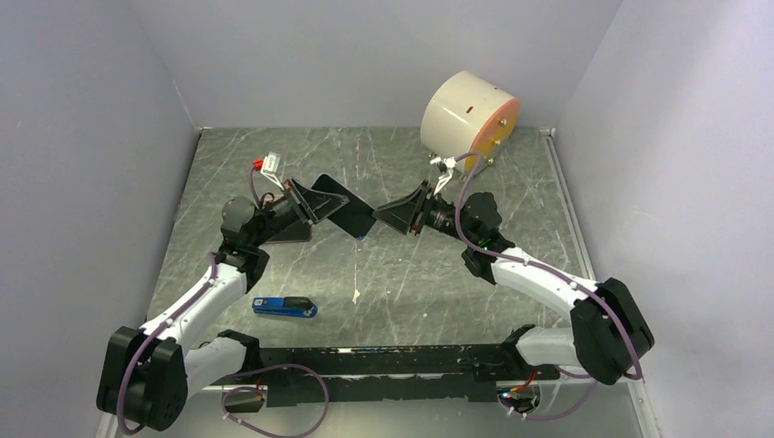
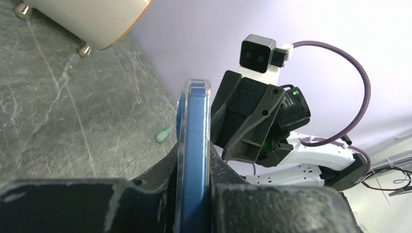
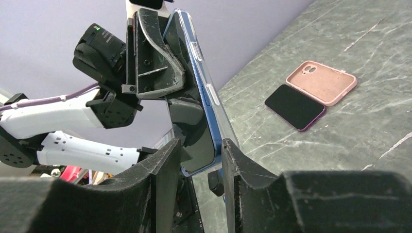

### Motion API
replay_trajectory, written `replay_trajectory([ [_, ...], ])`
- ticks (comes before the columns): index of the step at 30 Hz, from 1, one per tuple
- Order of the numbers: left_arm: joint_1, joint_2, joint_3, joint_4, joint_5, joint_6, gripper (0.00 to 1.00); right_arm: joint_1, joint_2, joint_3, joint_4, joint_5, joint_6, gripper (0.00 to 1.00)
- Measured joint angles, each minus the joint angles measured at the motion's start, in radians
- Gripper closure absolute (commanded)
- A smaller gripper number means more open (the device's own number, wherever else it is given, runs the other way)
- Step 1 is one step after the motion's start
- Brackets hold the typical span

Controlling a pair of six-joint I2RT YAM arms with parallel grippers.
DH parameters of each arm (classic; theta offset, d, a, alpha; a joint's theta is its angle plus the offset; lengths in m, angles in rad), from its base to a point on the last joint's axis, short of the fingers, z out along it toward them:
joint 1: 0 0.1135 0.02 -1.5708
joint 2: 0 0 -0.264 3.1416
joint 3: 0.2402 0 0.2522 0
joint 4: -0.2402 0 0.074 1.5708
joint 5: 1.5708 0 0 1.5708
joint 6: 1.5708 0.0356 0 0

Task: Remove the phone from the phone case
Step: Remove the phone case from the phone.

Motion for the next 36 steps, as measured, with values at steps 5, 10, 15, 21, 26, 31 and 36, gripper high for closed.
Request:
replay_trajectory([
  [5,0.006,0.005,-0.030,0.064,-0.005,-0.026,0.97,-0.001,0.024,0.012,0.010,-0.016,0.013,0.62],
  [10,0.014,0.023,-0.043,0.155,-0.018,-0.056,0.98,-0.001,0.040,0.032,0.035,-0.016,0.017,0.64],
  [15,0.019,0.053,-0.048,0.233,-0.018,-0.086,0.97,-0.001,0.055,0.033,0.075,-0.016,0.033,0.68],
  [21,0.025,0.091,-0.070,0.341,-0.030,-0.128,0.98,-0.001,0.085,0.038,0.112,-0.039,0.062,0.67],
  [26,0.026,0.105,-0.070,0.386,-0.035,-0.142,0.97,0.000,0.117,0.053,0.143,-0.070,0.088,0.67],
  [31,0.014,0.101,-0.070,0.396,-0.032,-0.148,0.97,0.027,0.153,0.073,0.149,-0.121,0.111,0.67],
  [36,0.008,0.084,-0.070,0.370,-0.032,-0.129,0.97,0.031,0.156,0.074,0.148,-0.138,0.119,0.68],
])
